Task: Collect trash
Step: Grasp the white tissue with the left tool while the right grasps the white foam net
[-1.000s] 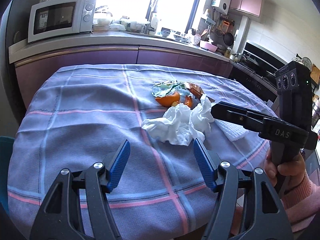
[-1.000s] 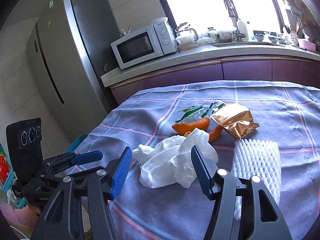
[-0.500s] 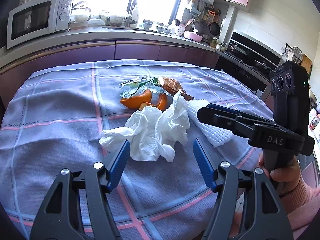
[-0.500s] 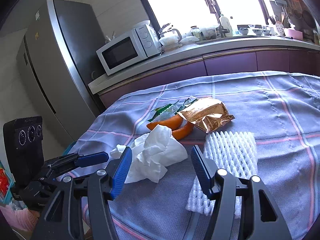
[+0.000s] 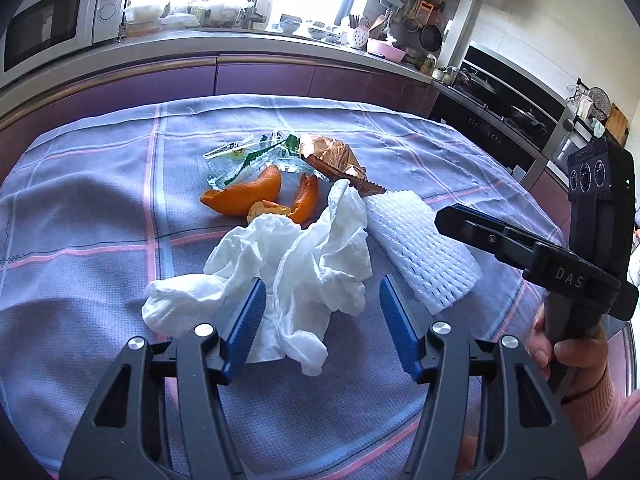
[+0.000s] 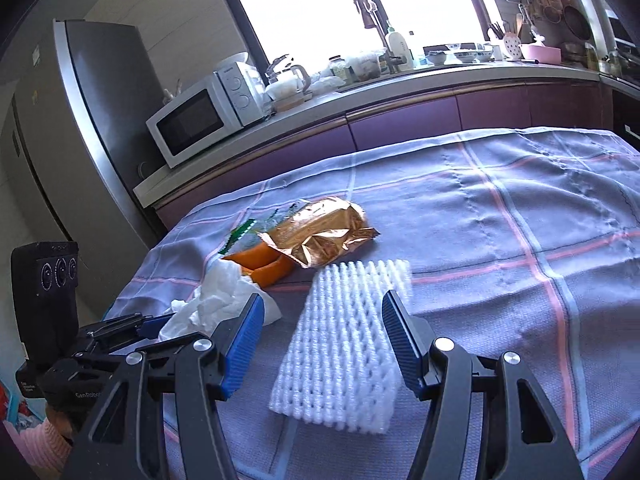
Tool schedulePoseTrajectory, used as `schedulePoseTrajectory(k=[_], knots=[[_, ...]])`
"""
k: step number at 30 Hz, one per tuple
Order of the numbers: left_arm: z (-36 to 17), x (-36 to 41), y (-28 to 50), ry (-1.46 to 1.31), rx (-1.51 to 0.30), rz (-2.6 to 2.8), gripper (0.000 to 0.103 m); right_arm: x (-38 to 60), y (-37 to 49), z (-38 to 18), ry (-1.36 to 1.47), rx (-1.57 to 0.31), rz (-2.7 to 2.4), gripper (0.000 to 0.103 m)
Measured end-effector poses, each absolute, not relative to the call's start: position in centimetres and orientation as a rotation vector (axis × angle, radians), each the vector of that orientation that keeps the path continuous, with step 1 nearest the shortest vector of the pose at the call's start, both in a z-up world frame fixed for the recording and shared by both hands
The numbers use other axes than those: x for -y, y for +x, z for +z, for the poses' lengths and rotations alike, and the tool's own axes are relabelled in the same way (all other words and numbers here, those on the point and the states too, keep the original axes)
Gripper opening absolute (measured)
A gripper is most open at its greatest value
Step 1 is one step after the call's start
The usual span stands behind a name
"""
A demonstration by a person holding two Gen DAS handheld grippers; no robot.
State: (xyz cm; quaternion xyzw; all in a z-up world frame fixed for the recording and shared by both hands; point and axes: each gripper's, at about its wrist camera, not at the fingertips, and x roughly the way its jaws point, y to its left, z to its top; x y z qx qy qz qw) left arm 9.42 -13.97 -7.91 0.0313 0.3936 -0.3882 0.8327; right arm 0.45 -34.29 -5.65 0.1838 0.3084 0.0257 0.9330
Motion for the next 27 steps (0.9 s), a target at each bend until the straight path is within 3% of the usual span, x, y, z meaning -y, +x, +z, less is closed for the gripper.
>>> schedulePoseTrajectory(k=[5,14,16,25,27], knots=[[-8.5,14.8,9.7,0.064,-0.860,-0.822,0.031,35.1,0.3,-6.7,0.391,-0.662,0.029,0.059],[-8.0,13.7,9.3,0.026,-0.845,-0.849,0.018,35.1,0.2,-7.9,0.395,-0.703,0.032,0.055],[-7.8,13.5,9.1,0.022,-0.838,-0.852,0.017,35.0,0.1,-7.9,0.392,-0.704,0.039,0.045],[-6.8,11.6,8.1,-0.005,-0.810,-0.867,0.017,34.5,-0.7,-7.0,0.369,-0.684,0.063,0.020],[-6.7,11.0,8.0,-0.011,-0.807,-0.864,0.017,34.3,-0.9,-6.7,0.365,-0.681,0.074,0.019]])
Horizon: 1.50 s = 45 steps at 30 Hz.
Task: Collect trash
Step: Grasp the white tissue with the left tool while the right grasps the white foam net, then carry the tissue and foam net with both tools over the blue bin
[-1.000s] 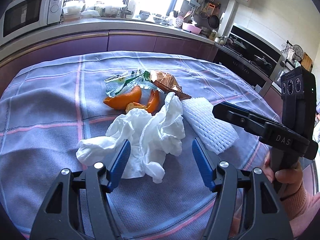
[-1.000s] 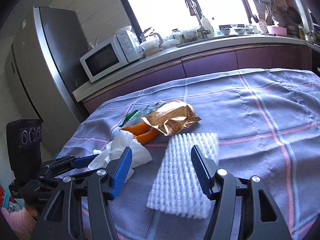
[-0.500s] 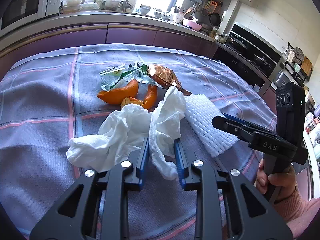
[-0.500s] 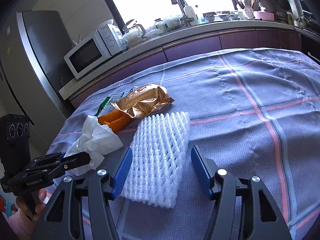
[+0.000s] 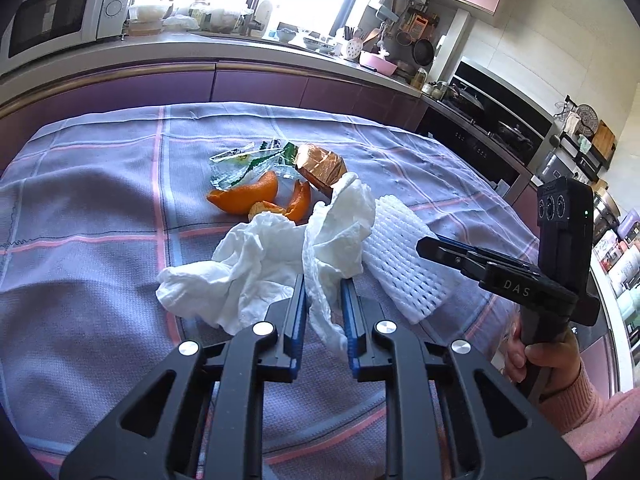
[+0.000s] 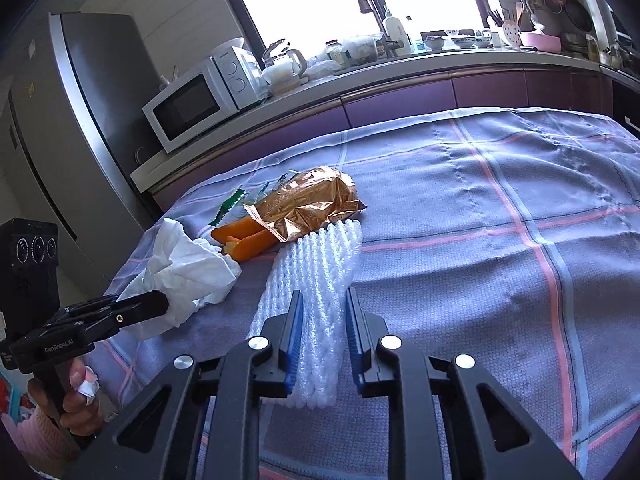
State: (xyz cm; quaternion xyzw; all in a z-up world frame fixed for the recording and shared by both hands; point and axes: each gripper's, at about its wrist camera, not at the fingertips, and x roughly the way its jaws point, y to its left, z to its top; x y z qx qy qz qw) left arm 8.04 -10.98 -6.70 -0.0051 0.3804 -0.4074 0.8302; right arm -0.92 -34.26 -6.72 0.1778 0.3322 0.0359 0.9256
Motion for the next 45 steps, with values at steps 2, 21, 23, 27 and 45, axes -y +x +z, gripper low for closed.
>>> schedulePoseTrajectory(k=[2,21,23,27,45], knots=[[-6.7,10.3,7.9,-0.020,-0.804,-0.862,0.017,34.1,-1.2,-6.4,0.363,-0.674,0.088,0.017],[-5.1,4.0,6.8,-0.103,-0.751,-0.821,0.017,30.1,-1.7,-4.2,0.346,-0.639,0.254,0.014],[-4.8,3.2,6.6,-0.111,-0.738,-0.813,0.017,29.8,-1.8,-3.7,0.343,-0.628,0.264,0.014],[-4.4,1.6,6.3,-0.132,-0.719,-0.791,0.017,29.0,-1.7,-3.1,0.342,-0.607,0.289,0.014],[-2.9,-6.3,4.9,-0.182,-0.670,-0.611,0.017,20.8,2.3,-2.5,0.305,-0.622,0.510,0.014]])
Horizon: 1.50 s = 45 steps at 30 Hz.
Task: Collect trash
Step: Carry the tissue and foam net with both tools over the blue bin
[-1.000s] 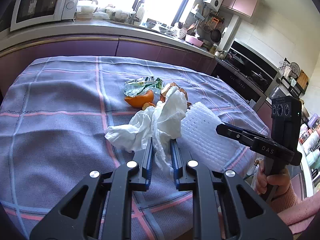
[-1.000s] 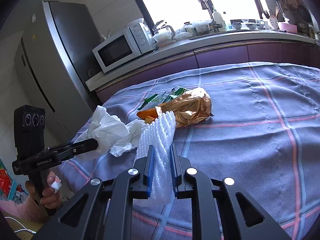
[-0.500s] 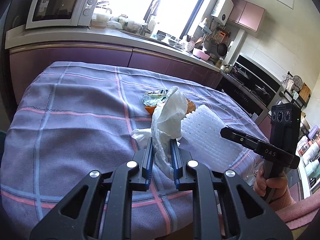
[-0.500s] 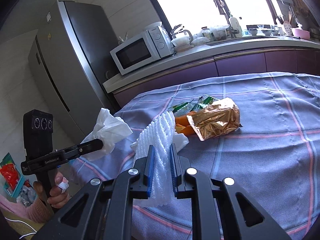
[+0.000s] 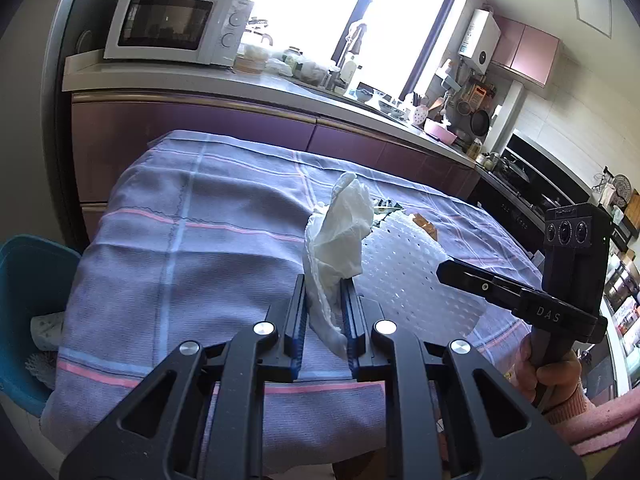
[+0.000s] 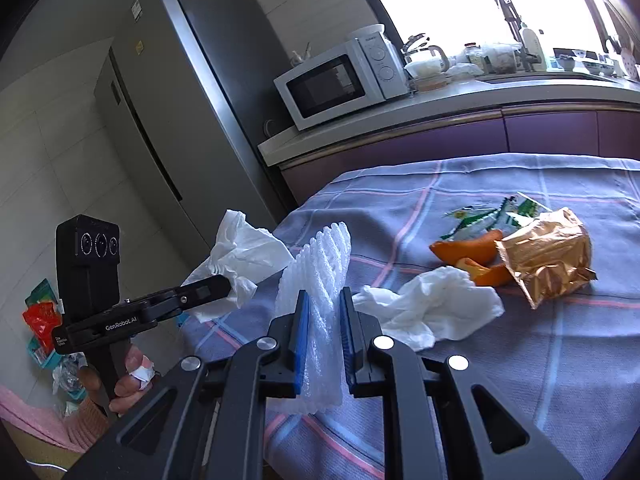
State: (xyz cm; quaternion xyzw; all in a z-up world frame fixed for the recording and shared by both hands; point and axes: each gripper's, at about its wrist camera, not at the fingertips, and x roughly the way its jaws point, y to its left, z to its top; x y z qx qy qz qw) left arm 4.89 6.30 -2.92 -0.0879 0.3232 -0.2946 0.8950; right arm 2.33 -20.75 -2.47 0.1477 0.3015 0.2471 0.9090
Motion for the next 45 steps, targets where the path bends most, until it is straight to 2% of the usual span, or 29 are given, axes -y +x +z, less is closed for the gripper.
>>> schedulePoseTrajectory(k=[26,45], knots=[[-3.0,-21.3,3.1,-0.300,-0.626,-0.219,0.017,8.9,7.4,-1.7,0.212,-0.695,0.779,0.014],[-5.3,-27.1,2.7,-0.360,-0.660,-0.076,0.017,1.5,10.2,-1.0,0.173,-0.725,0.874,0.014]])
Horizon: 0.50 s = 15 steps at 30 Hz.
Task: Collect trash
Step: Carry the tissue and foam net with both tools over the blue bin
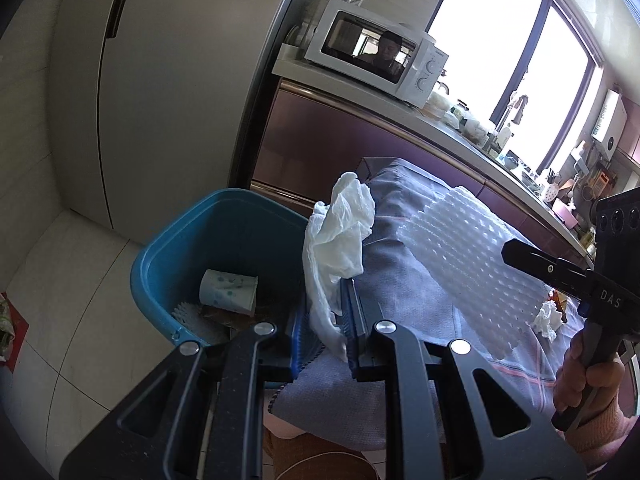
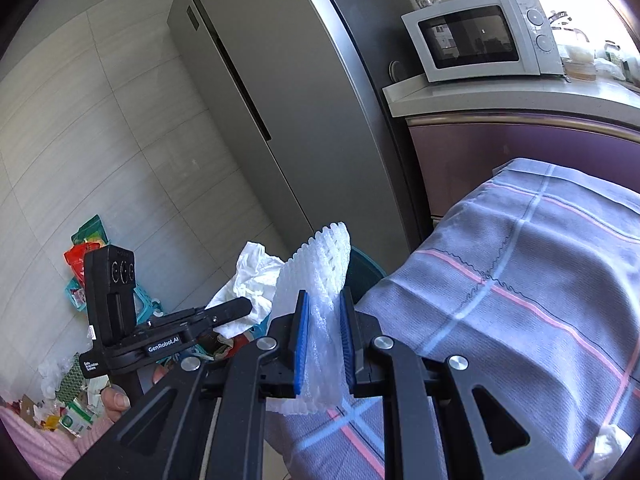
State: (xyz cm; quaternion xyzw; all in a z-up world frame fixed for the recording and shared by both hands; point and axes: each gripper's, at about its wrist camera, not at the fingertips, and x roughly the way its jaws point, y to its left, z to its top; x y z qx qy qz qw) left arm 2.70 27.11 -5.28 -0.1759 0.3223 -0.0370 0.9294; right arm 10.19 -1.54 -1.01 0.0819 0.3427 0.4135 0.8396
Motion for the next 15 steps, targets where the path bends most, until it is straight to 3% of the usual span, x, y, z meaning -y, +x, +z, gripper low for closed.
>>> schedulePoseTrajectory(k=[15], knots=[[-8.7,-29.4,4.6,-0.385,-0.726,0.001,0.017,-2.4,13.0,-2.4,0.162,-0.788,0.861,0.014]])
